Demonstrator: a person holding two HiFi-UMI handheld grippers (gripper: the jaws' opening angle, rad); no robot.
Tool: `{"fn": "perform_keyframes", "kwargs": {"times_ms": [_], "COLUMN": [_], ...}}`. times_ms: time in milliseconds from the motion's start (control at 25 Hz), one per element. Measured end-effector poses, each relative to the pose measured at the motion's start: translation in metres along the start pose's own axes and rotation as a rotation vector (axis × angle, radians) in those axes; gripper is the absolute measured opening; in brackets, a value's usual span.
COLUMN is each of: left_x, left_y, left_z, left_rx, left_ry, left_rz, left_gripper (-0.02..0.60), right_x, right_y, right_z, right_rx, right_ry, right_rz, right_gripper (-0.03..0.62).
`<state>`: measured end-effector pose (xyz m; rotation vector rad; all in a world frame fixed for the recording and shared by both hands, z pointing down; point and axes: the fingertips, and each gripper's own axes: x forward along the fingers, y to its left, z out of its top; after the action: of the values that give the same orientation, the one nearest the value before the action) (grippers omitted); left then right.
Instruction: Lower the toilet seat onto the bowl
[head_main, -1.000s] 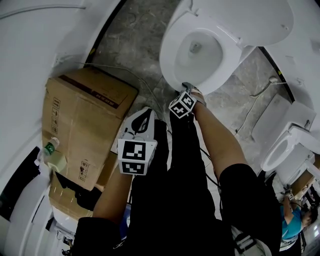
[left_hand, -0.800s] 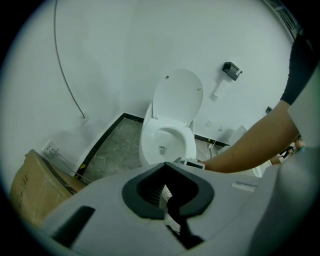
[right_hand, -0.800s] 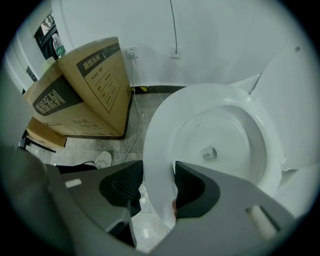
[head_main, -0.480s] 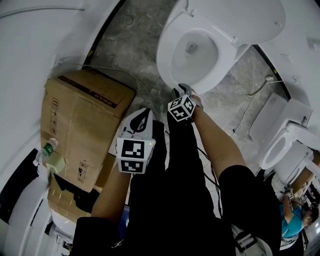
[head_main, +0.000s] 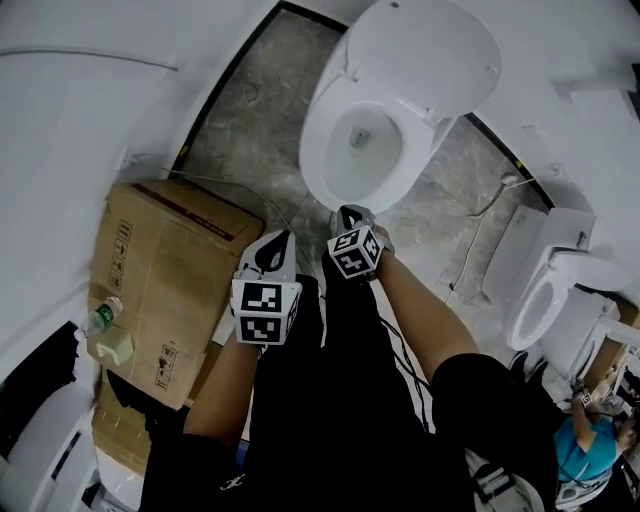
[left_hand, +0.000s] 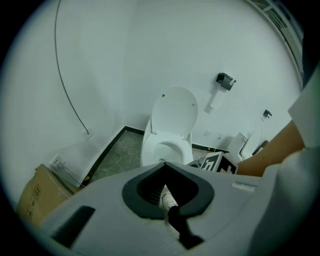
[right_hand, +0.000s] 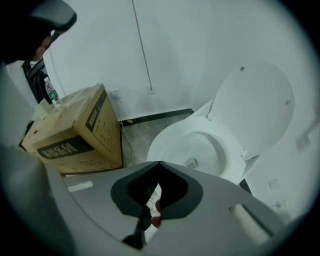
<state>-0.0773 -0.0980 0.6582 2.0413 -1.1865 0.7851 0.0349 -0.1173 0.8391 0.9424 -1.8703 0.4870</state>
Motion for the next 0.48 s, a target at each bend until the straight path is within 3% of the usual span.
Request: {"fn": "perform_keyframes", "kwargs": {"times_ms": [480], "left_x": [-0.069], "left_y": [-0.024], "left_z": [0.071], "left_rx": [0.007], "left_ry": [-0.170], "left_rz": [-0.005], "left_gripper": [0.008], "right_x": [-0.168], "right_y": [-0.013], "right_z": [0.094], "right_rx": [0.180], "right_ry": [-0.295], "right_rz": [-0.115], "right_gripper": [0.008]}}
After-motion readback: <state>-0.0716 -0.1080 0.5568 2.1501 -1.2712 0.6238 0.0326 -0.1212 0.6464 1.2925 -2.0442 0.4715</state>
